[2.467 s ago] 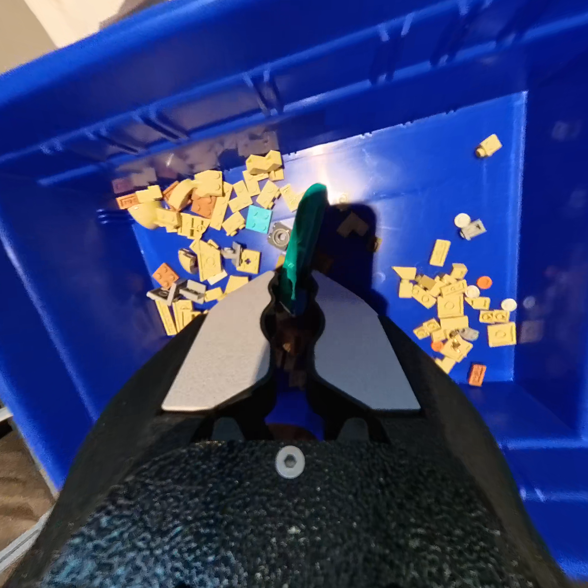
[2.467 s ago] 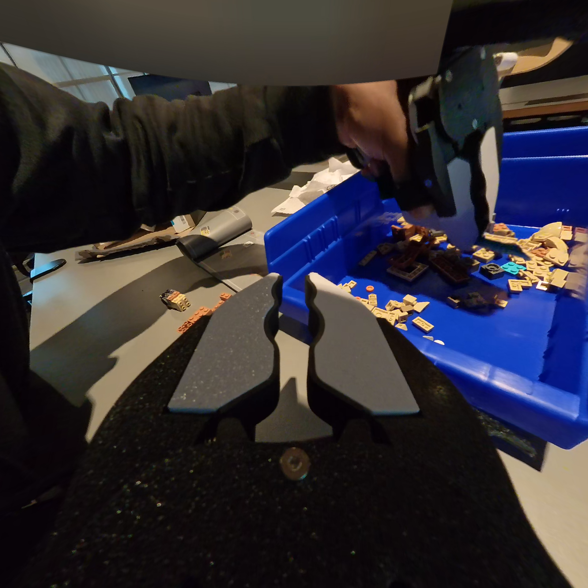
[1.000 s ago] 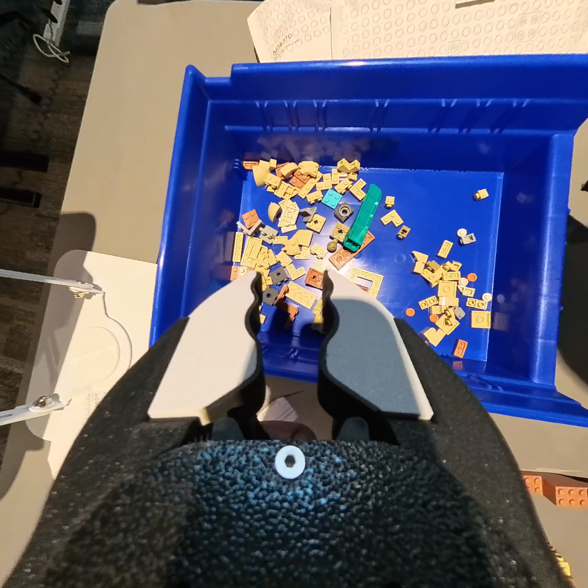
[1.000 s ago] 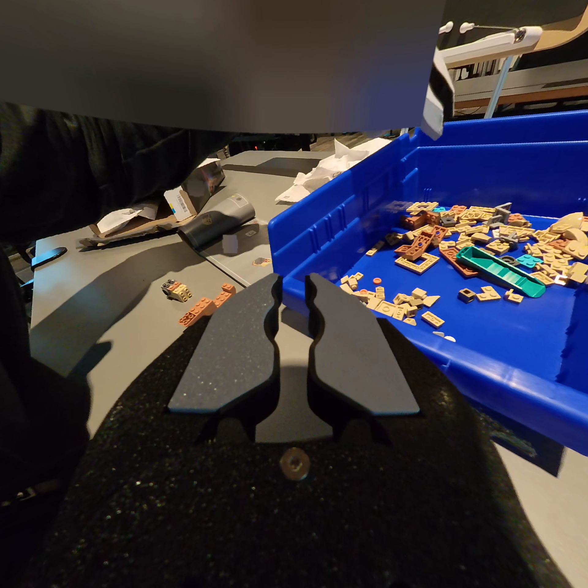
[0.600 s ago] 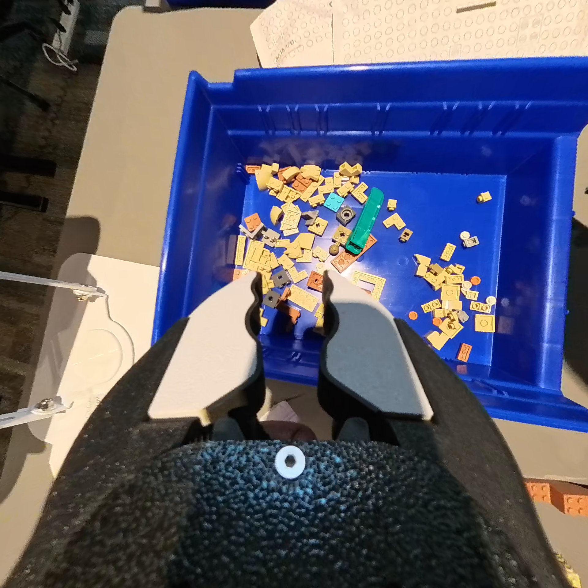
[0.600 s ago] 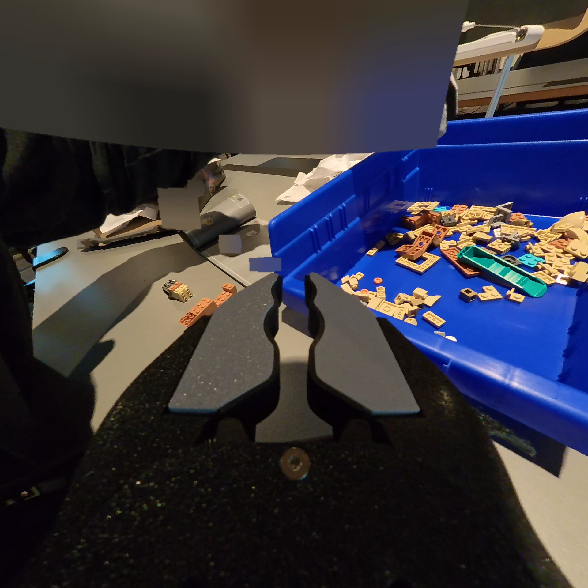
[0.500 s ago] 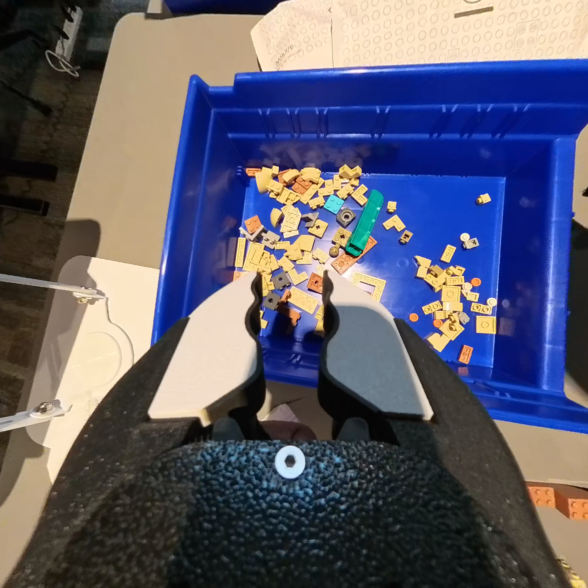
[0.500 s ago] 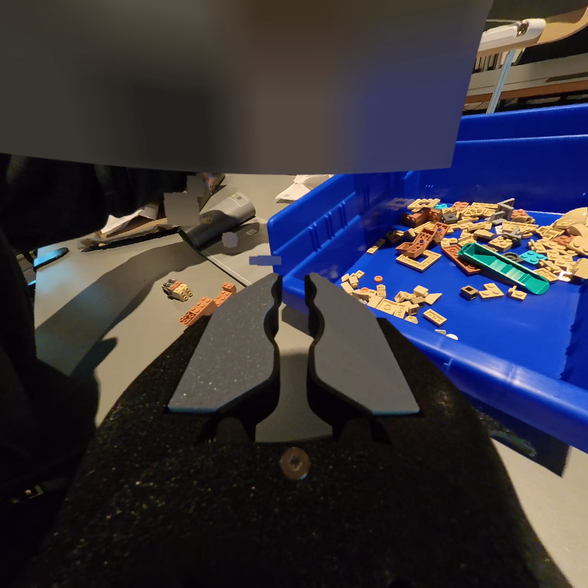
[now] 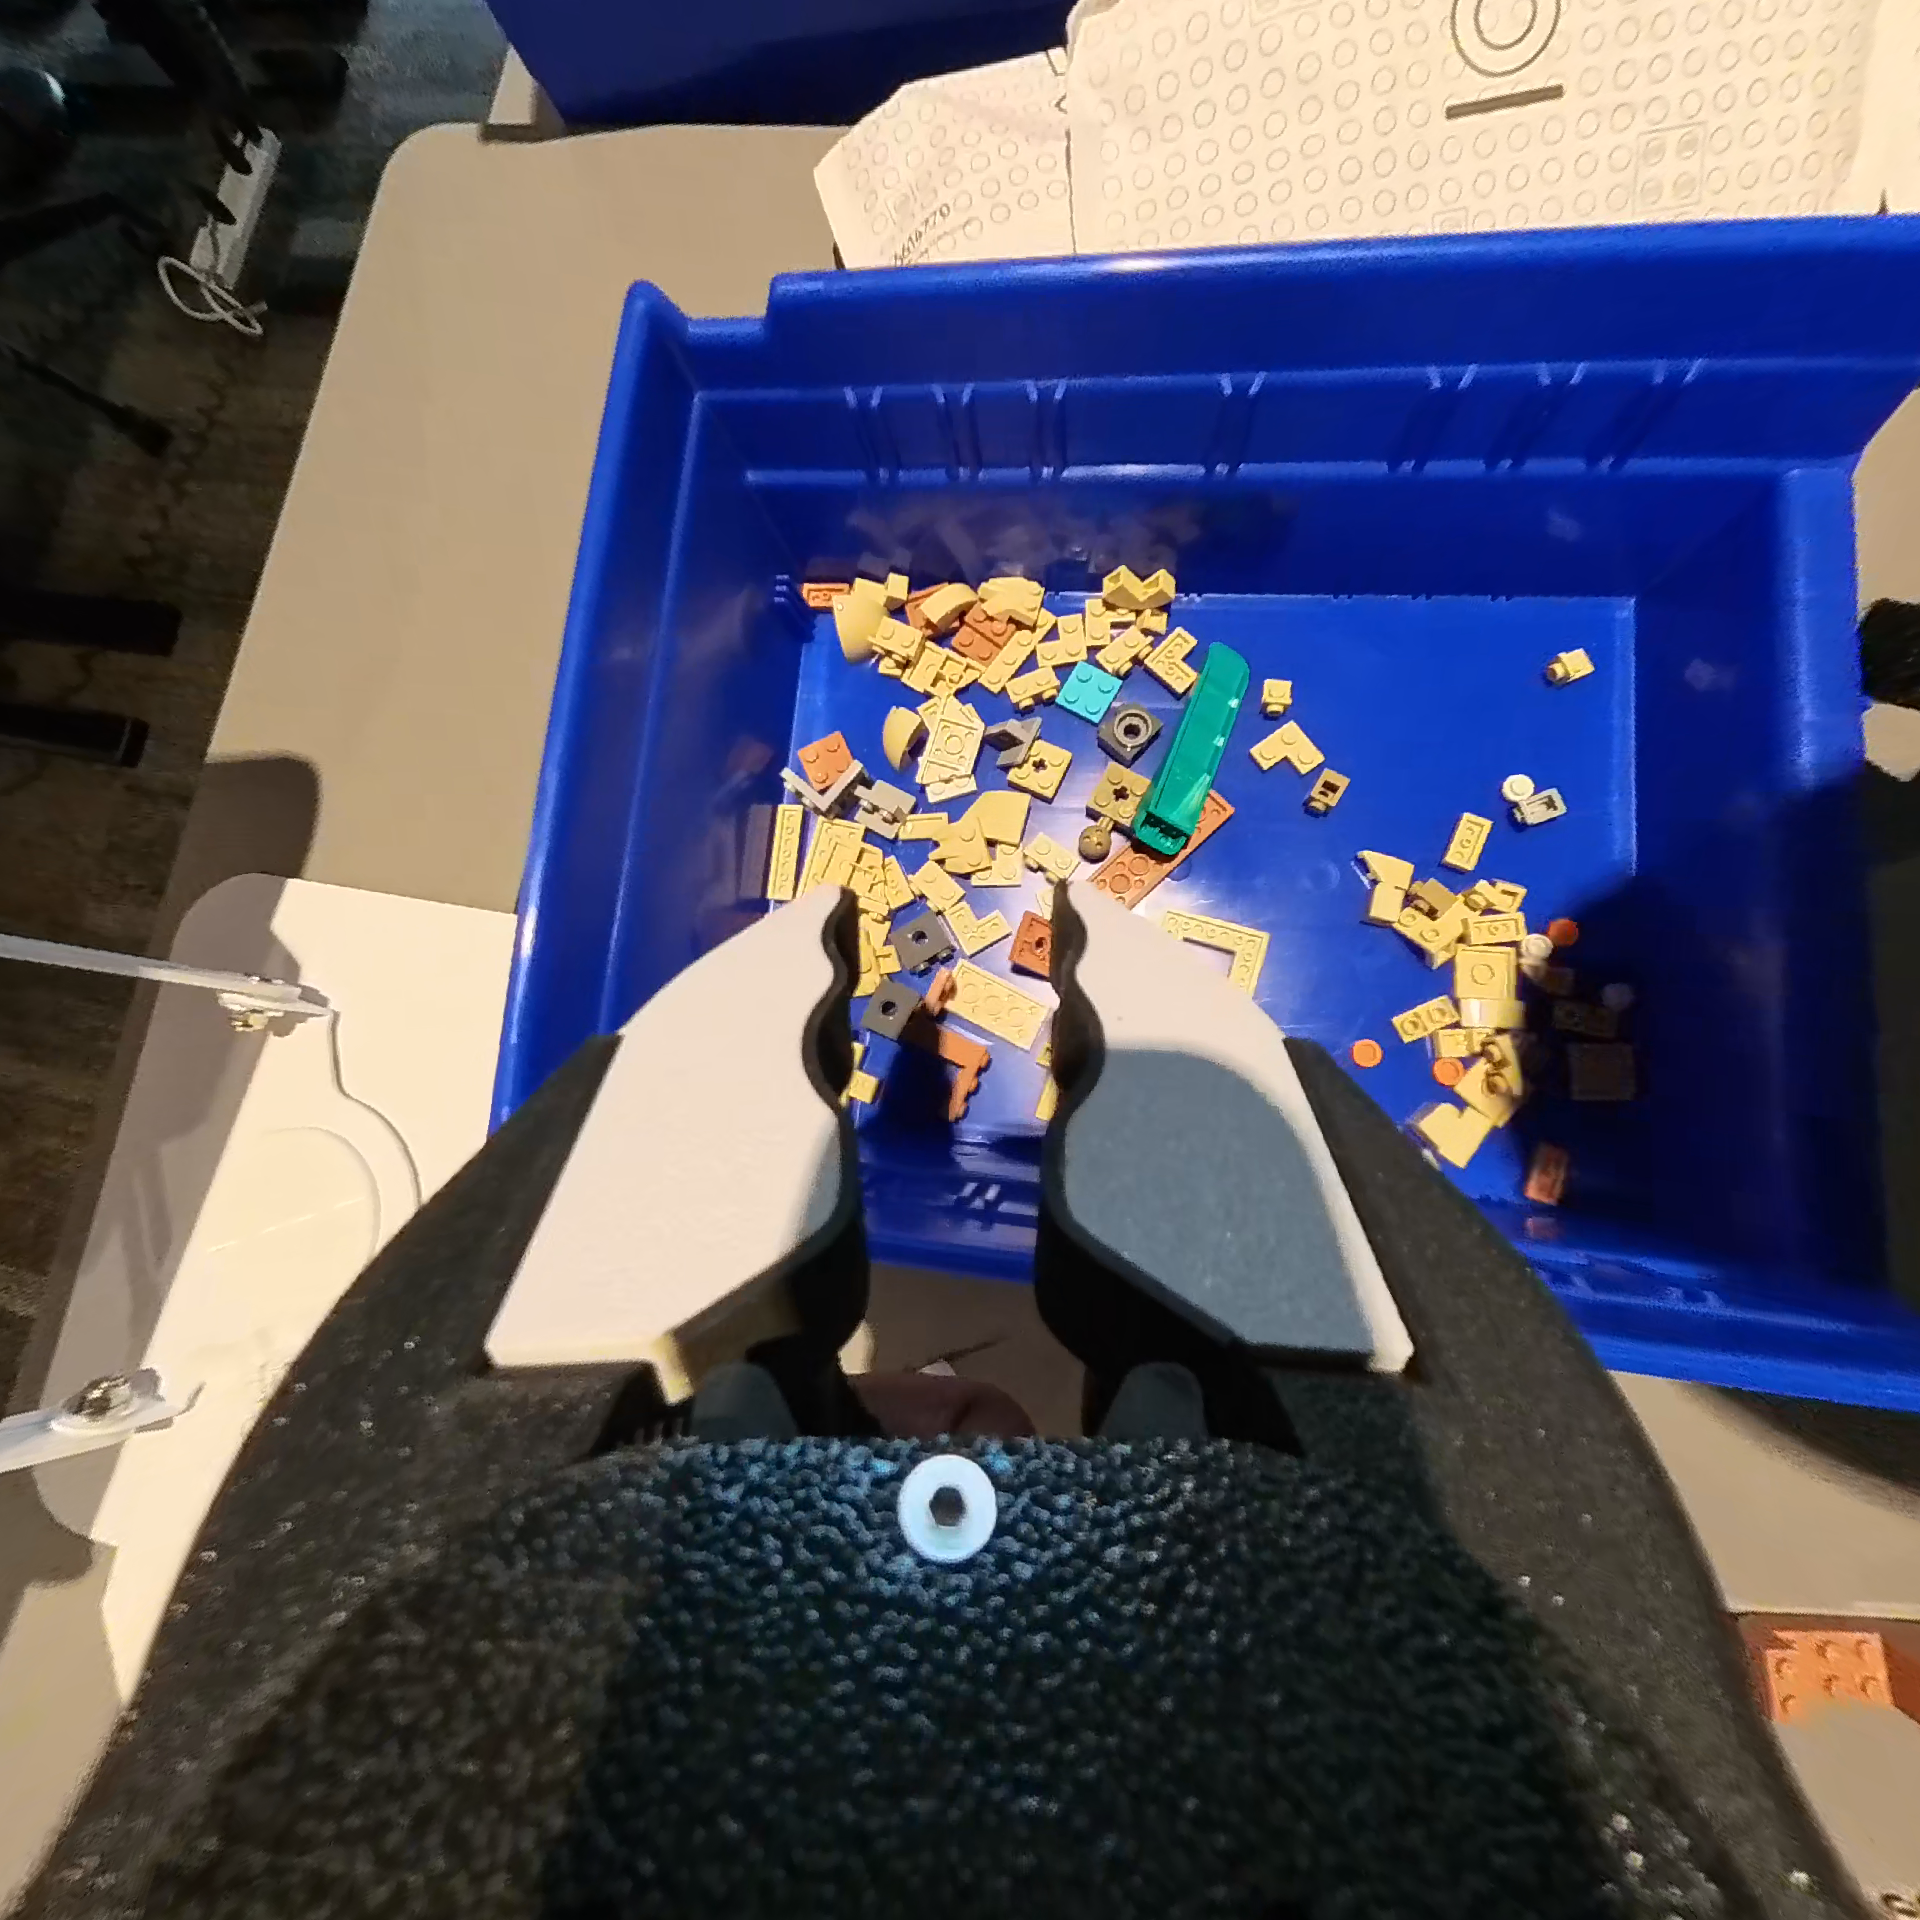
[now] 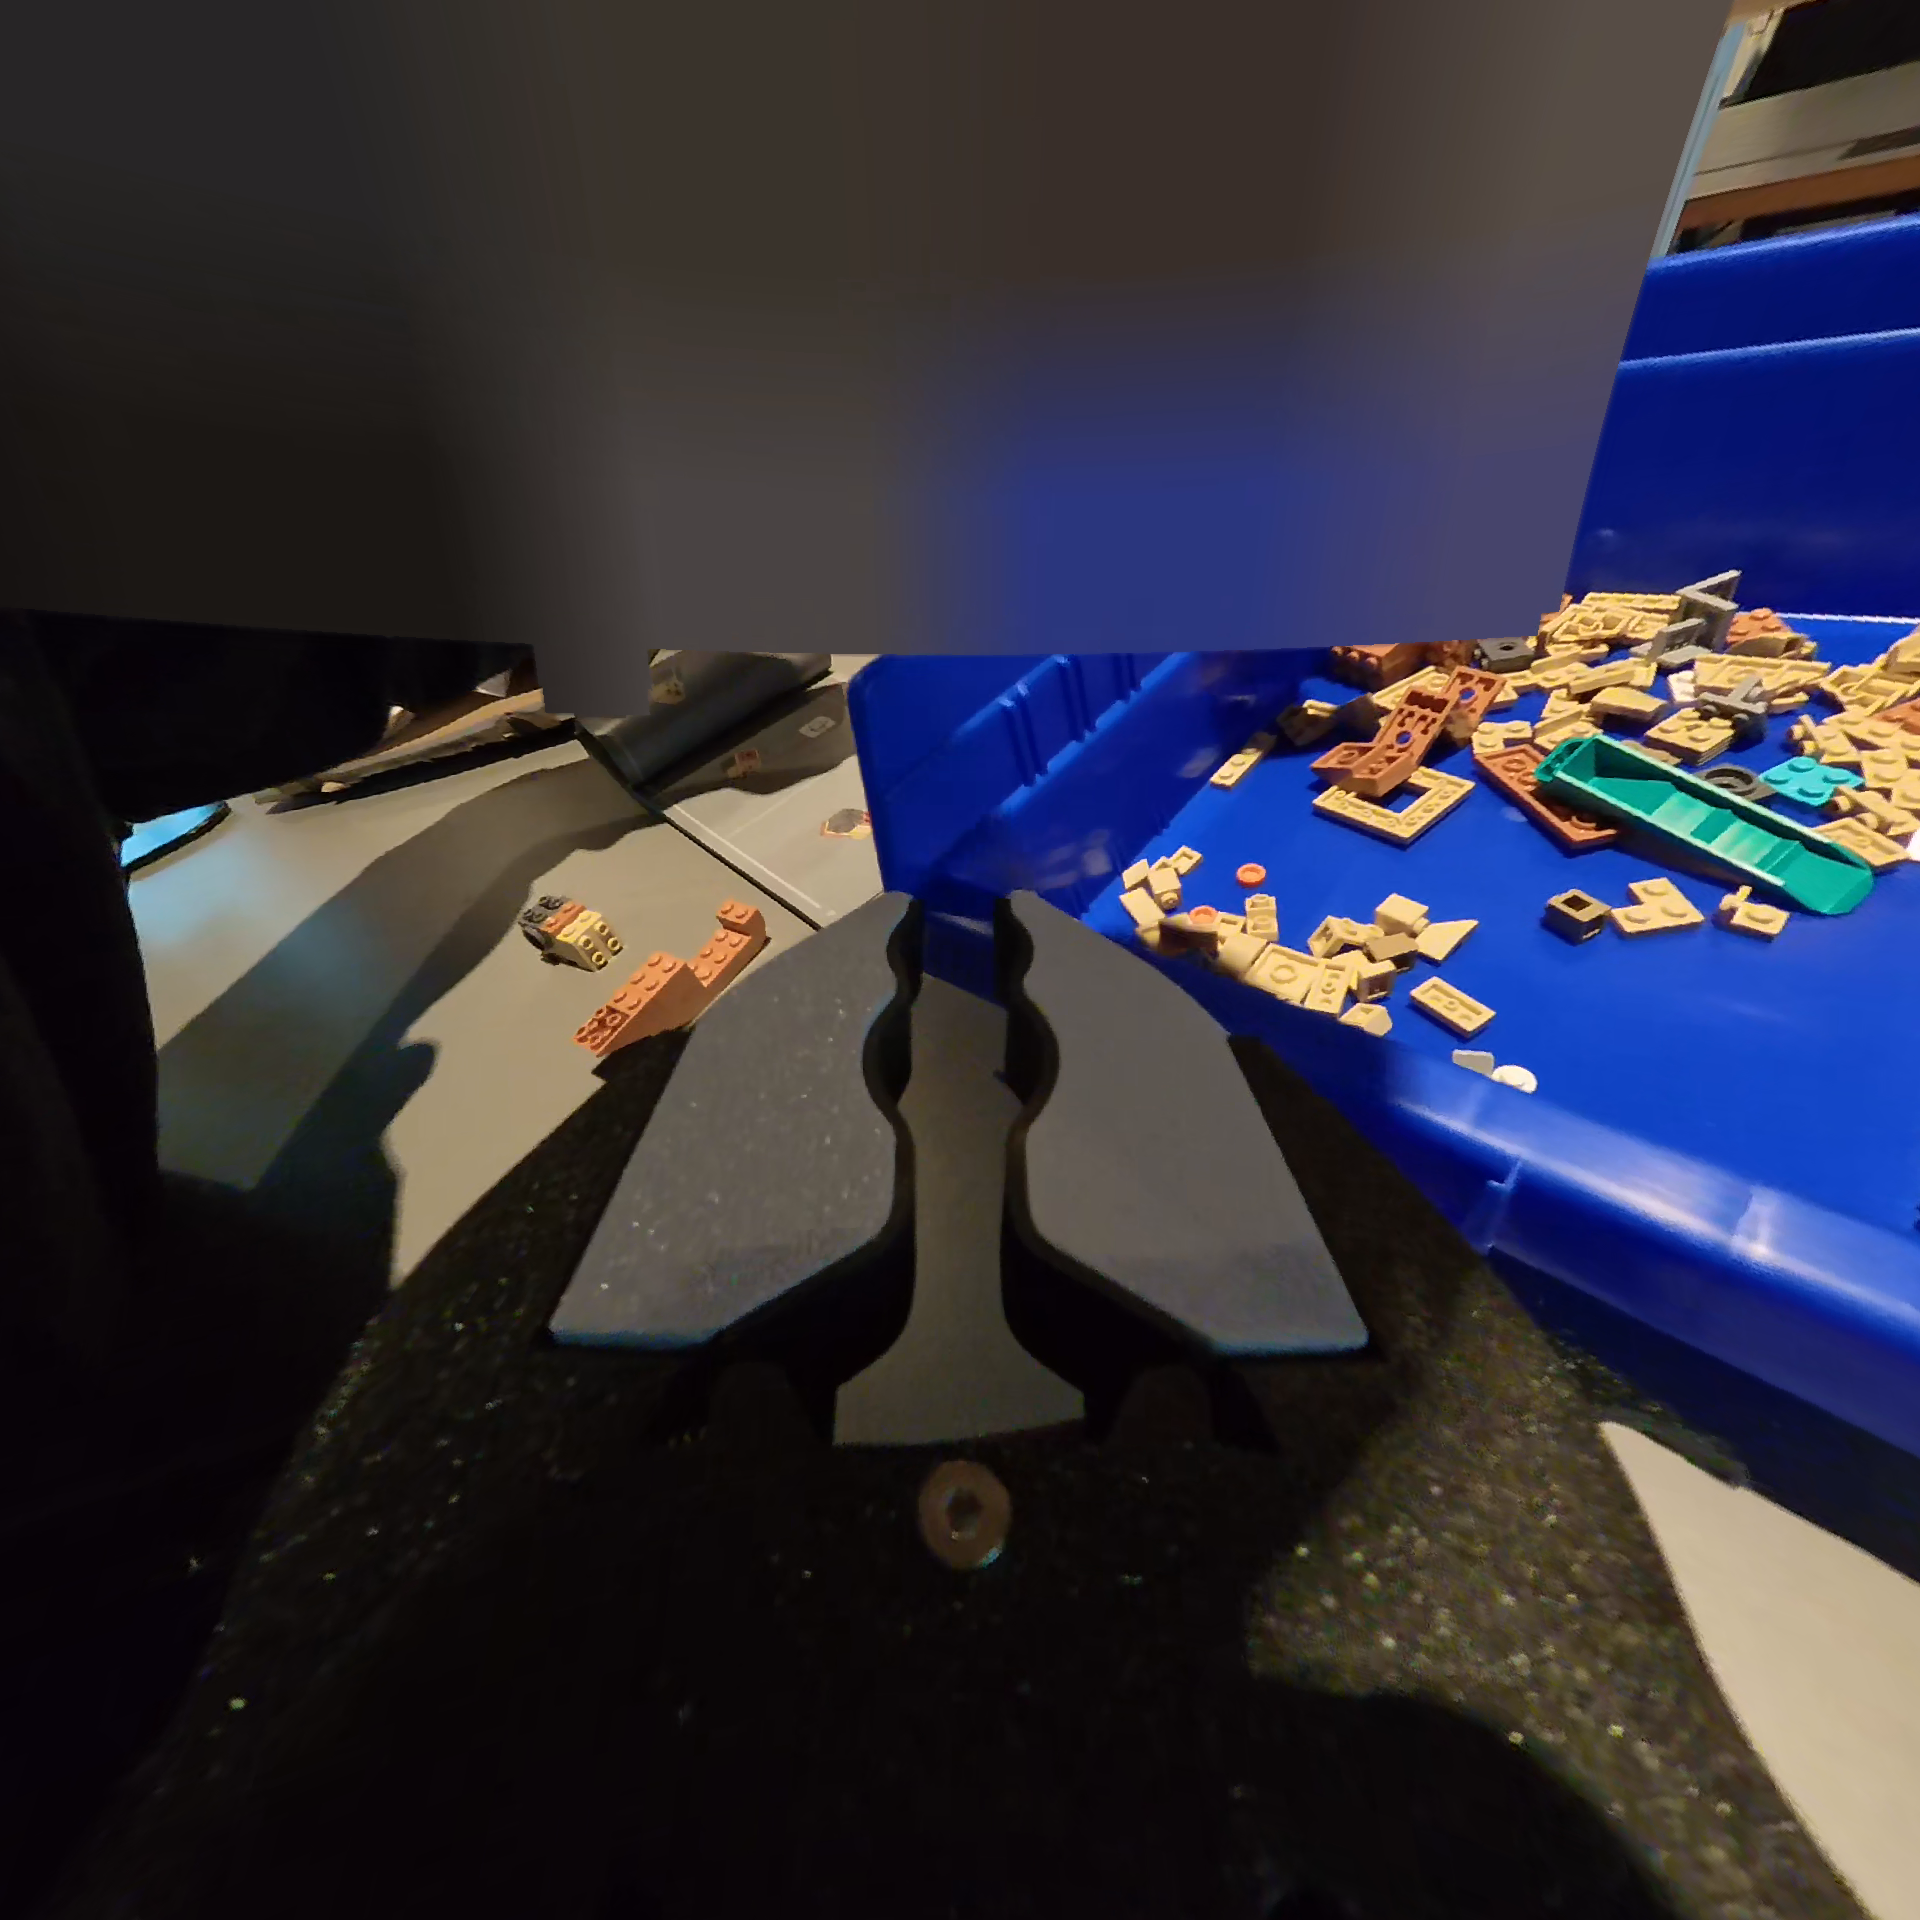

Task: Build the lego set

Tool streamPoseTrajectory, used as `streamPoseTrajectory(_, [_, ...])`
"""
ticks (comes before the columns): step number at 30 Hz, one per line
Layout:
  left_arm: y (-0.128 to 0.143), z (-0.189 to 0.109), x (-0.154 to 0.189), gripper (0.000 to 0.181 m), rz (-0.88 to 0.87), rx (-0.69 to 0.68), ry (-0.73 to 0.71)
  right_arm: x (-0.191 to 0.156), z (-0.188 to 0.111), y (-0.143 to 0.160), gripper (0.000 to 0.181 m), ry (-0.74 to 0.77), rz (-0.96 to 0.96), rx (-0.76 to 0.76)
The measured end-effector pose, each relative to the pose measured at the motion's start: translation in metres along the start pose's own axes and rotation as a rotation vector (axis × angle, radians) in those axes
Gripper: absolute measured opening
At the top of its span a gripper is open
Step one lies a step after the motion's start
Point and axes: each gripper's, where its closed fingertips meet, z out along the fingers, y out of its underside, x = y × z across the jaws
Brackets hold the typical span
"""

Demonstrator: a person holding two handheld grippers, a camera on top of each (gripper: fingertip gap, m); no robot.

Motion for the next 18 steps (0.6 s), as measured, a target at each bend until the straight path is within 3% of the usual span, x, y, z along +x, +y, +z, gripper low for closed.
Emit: streamPoseTrajectory(18, [-0.0027, -0.0014, -0.0011, 0.034, -0.005, 0.022, -0.010, -0.0003, 0.0002, 0.0007, 0.012, -0.007, 0.009, -0.005])
